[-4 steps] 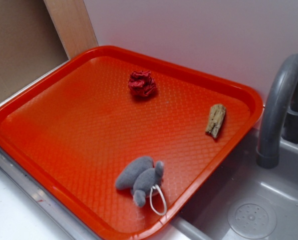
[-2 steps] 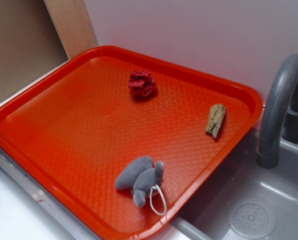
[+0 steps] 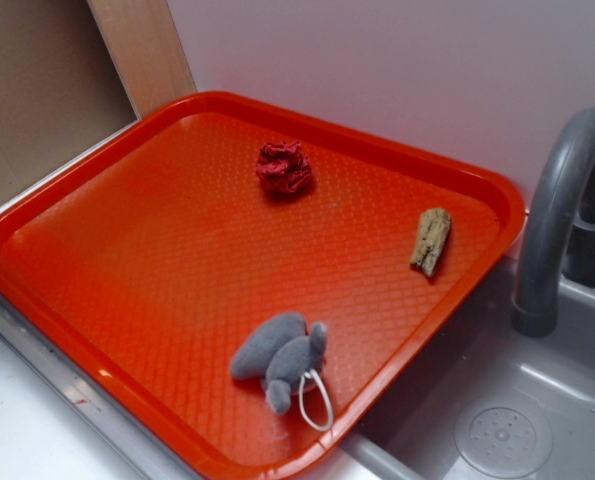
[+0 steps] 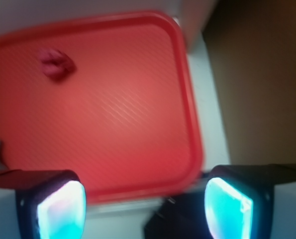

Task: Grab the wood chip.

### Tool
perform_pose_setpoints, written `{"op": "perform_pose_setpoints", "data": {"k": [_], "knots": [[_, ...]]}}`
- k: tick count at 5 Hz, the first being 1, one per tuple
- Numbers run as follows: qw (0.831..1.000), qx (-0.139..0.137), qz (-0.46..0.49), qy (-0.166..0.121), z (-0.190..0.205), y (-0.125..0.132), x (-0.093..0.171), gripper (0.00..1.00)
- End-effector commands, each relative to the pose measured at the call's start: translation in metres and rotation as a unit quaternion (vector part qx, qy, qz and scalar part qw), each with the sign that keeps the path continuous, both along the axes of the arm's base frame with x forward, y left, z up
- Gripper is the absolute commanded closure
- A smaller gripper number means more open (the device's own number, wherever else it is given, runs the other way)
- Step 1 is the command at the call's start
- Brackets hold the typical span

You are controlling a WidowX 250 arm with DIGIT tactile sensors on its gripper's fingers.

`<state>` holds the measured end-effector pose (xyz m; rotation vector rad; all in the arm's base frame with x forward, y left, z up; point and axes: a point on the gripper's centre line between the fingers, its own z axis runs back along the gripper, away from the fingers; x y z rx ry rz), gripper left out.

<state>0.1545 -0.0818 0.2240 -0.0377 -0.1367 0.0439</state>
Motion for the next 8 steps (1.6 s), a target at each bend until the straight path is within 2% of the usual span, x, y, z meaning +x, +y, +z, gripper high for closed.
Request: {"op": "perform_pose_setpoints", "data": {"k": [1, 2, 3, 4, 5, 6, 7, 8], "knots": [[0.996, -0.072, 0.017, -0.043, 0.005, -0.075, 0.036, 0.0], [0.994, -0.088, 0.043, -0.039, -0.015, -0.118, 0.065, 0.0], [0.994, -0.086, 0.059, -0.027, -0.039, -0.151, 0.089, 0.0], [0.996, -0.065, 0.06, -0.026, -0.075, -0.184, 0.114, 0.0], [0.999, -0.035, 0.038, -0.013, -0.098, -0.213, 0.124, 0.0], [0.999, -0.044, 0.031, 0.0, -0.123, -0.235, 0.129, 0.0], [1.0, -0.023, 0.01, 0.012, -0.141, -0.264, 0.121, 0.0], [1.0, -0.022, -0.007, 0.017, -0.153, -0.281, 0.12, 0.0]]}}
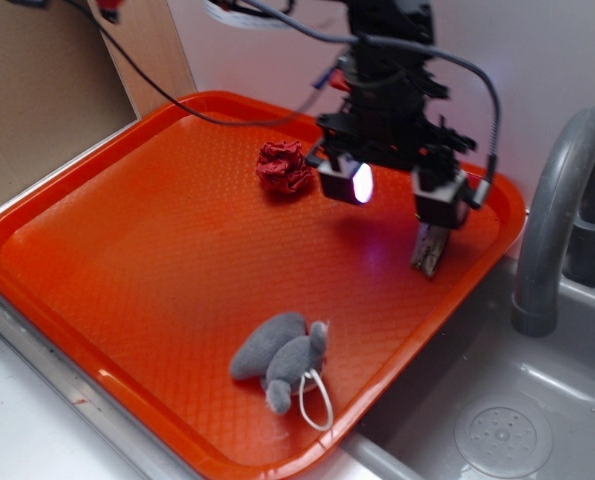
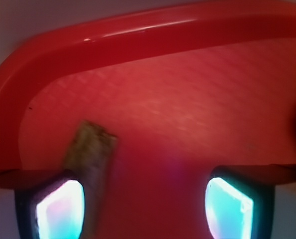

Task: Grab the wood chip.

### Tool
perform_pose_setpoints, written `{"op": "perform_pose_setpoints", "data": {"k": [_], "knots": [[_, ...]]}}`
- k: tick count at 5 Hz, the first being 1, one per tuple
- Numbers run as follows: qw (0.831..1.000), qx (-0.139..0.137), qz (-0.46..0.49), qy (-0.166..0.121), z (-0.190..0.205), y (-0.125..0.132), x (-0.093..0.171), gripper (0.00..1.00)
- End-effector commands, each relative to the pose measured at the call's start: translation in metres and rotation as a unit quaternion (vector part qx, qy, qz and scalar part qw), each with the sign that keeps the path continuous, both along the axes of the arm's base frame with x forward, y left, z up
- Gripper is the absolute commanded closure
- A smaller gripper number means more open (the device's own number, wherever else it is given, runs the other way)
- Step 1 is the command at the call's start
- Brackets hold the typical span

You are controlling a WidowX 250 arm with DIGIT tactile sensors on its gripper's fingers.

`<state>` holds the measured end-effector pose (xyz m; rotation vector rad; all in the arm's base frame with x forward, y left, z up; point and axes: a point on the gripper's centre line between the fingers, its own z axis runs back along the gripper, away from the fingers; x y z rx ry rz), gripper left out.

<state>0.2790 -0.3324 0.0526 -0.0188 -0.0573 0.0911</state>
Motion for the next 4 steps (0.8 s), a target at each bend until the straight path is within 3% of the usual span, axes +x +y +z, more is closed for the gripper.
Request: {"op": "perform_pose_setpoints", "data": {"k": [1, 2, 3, 4], "knots": [[0.998, -0.042, -0.042, -0.017, 0.006, -0.044, -0.007, 0.0], [0.999, -0.02, -0.044, -0.004, 0.002, -0.055, -0.022, 0.0], [0.998, -0.007, -0.058, 0.003, 0.0, -0.06, -0.026, 1.0], [0.998, 0.008, -0.066, 0.001, 0.001, -0.064, -0.032, 1.0]]}}
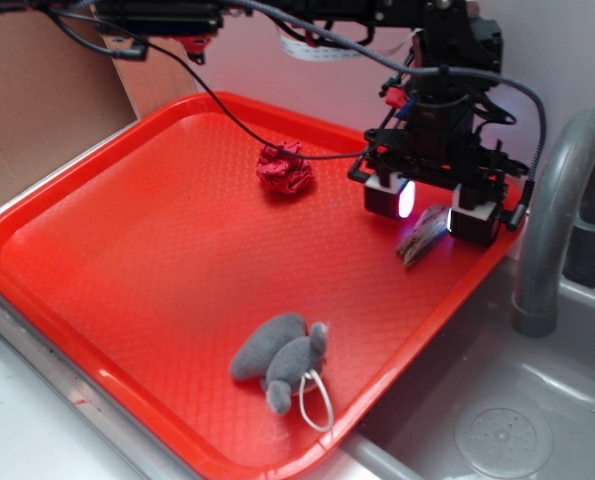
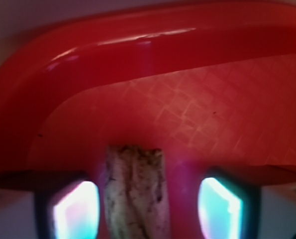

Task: Grab the wood chip.

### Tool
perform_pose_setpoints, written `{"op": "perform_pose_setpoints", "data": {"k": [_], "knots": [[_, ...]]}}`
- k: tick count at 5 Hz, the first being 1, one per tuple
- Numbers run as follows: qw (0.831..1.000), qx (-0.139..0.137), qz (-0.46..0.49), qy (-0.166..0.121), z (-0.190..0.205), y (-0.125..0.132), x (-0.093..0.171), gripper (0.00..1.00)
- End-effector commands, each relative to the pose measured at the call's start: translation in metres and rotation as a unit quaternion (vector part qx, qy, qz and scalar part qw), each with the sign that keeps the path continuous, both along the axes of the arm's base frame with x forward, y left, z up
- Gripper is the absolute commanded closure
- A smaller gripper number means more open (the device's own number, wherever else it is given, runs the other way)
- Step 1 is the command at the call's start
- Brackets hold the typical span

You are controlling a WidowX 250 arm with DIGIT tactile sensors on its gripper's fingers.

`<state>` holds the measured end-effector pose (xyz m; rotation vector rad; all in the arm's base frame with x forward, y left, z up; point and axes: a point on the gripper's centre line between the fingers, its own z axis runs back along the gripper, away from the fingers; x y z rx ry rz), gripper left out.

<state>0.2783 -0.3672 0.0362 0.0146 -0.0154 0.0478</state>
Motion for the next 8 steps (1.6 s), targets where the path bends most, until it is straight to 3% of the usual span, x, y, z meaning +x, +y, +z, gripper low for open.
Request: {"op": "perform_pose_setpoints", "data": {"k": [1, 2, 3, 4, 5, 6, 7, 8], "knots": [[0.998, -0.005, -0.058, -0.026, 0.022, -0.033, -0.037, 1.0], [0.997, -0.019, -0.074, -0.028, 0.03, -0.024, -0.04, 1.0], [0.992, -0.038, -0.103, -0.055, 0.062, 0.004, -0.04, 1.0], [0.983, -0.079, -0.135, -0.096, 0.102, 0.036, -0.044, 1.0], [0.975, -0.077, -0.167, -0.121, 0.138, 0.072, -0.052, 1.0], [0.975, -0.071, -0.16, -0.134, 0.167, 0.109, -0.064, 1.0], [0.977, -0.049, -0.127, -0.166, 0.196, 0.152, -0.077, 1.0], [0.977, -0.048, -0.109, -0.174, 0.219, 0.198, -0.09, 1.0]]}}
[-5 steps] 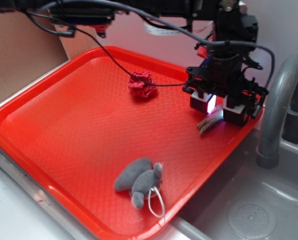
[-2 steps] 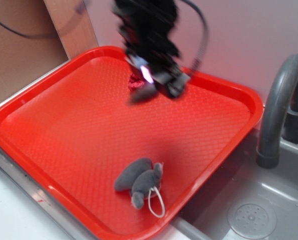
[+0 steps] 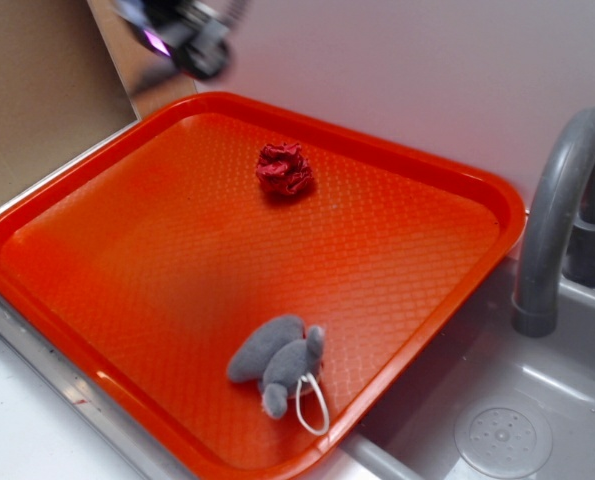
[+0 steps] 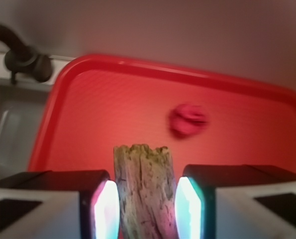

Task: Grab the wood chip.

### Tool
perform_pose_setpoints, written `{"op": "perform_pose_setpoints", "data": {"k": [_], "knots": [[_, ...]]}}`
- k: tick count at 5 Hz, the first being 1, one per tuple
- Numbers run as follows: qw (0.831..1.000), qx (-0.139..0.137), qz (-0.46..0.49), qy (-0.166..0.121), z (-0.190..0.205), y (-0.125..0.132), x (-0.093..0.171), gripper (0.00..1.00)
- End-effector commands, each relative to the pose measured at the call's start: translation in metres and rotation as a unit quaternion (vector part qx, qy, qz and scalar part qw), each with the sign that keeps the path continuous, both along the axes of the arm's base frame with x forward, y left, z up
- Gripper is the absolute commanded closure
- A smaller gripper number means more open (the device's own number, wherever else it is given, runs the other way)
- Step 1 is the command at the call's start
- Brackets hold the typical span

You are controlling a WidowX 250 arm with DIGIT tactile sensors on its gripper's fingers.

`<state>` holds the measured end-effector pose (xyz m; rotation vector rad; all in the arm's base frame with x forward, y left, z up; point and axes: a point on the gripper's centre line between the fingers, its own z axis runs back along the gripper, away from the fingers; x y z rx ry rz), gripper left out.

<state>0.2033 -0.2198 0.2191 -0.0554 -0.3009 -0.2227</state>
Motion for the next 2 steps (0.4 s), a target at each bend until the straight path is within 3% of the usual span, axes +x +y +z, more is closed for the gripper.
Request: {"op": "perform_pose_setpoints", "data": {"k": [1, 2], "knots": [[0.997, -0.01, 0.059, -0.042, 0.04, 0.072, -0.0138, 1.0], [0.998, -0.013, 0.05, -0.023, 0.0355, 0.078, -0.0054, 1.0]]}}
